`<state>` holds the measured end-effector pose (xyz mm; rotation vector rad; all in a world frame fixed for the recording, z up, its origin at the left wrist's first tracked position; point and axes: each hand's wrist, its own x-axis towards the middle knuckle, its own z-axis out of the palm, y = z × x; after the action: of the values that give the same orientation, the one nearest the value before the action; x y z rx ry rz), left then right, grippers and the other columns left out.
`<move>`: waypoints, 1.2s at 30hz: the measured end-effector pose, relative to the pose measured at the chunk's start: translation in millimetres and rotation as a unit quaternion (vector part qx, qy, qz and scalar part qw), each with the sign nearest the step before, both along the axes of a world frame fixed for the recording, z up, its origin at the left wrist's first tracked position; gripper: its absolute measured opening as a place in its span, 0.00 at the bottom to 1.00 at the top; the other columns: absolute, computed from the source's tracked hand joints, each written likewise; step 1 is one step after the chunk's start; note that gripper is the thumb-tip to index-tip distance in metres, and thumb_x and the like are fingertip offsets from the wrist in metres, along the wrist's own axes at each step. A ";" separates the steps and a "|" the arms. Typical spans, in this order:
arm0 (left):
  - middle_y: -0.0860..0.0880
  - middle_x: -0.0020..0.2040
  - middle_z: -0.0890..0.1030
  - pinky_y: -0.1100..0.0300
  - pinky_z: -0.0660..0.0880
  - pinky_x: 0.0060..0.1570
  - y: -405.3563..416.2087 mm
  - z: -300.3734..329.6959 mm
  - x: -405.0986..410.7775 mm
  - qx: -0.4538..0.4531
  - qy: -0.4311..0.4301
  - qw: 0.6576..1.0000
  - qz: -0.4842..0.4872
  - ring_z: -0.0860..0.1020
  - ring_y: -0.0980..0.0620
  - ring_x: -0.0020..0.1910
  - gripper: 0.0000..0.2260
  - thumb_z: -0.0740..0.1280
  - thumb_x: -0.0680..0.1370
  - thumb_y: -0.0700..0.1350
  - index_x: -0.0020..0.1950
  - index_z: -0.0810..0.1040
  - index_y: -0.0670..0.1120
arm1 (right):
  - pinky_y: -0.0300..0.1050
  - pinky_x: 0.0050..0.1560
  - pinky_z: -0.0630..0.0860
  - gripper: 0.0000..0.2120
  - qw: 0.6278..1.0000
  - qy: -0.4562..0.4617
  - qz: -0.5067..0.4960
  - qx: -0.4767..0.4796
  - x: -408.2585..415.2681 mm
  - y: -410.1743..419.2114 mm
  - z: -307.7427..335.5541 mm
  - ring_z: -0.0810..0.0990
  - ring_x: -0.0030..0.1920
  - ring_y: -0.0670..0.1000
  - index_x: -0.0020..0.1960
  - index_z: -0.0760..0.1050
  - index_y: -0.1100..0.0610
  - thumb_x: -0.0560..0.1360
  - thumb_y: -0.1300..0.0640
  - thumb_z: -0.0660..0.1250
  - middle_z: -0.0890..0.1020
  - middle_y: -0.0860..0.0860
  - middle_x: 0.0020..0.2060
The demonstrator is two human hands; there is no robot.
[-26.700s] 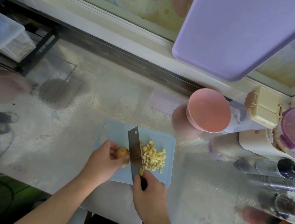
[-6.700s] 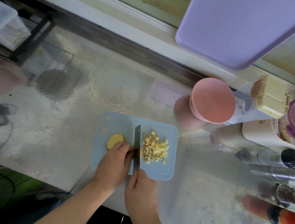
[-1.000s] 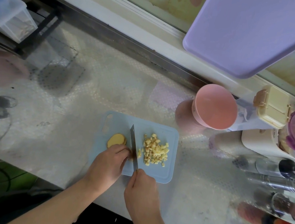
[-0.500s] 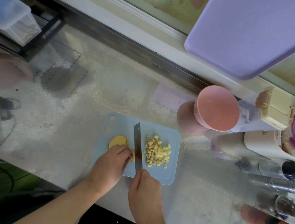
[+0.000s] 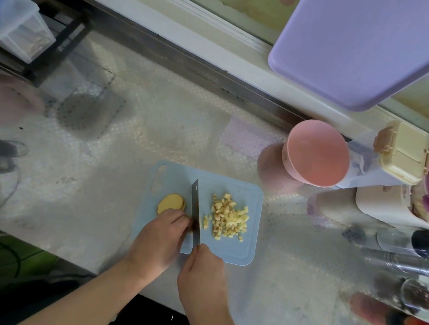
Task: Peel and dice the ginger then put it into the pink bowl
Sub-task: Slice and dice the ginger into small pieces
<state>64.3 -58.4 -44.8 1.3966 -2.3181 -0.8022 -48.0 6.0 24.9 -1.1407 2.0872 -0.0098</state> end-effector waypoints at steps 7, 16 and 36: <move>0.51 0.45 0.81 0.57 0.77 0.31 3.8 9.2 -0.7 -0.005 -0.012 1.000 -0.015 0.81 0.49 0.43 0.08 0.79 0.71 0.37 0.46 0.83 0.46 | 0.40 0.46 0.78 0.09 1.000 0.014 0.021 -0.007 0.3 3.7 -6.4 0.82 0.46 0.49 0.53 0.74 0.55 0.84 0.55 0.55 0.81 0.51 0.46; 0.51 0.44 0.81 0.57 0.76 0.32 1.3 6.8 -24.6 0.012 -0.001 1.000 -0.005 0.81 0.49 0.43 0.08 0.77 0.71 0.35 0.46 0.83 0.45 | 0.38 0.28 0.66 0.13 1.000 0.006 -0.011 -0.021 -21.2 5.1 -4.1 0.75 0.35 0.49 0.43 0.70 0.55 0.85 0.54 0.55 0.79 0.51 0.38; 0.53 0.46 0.81 0.53 0.81 0.40 -2.8 0.7 -13.0 0.013 0.032 0.999 0.013 0.80 0.51 0.48 0.03 0.74 0.77 0.39 0.47 0.83 0.46 | 0.39 0.29 0.68 0.17 0.999 -0.007 -0.030 -0.020 -20.8 5.9 4.8 0.71 0.30 0.48 0.40 0.68 0.54 0.85 0.51 0.54 0.75 0.48 0.33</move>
<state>51.3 -61.2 -44.0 1.3890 -2.2446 -0.8595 -68.8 11.9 29.6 -1.0984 2.1163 -0.0877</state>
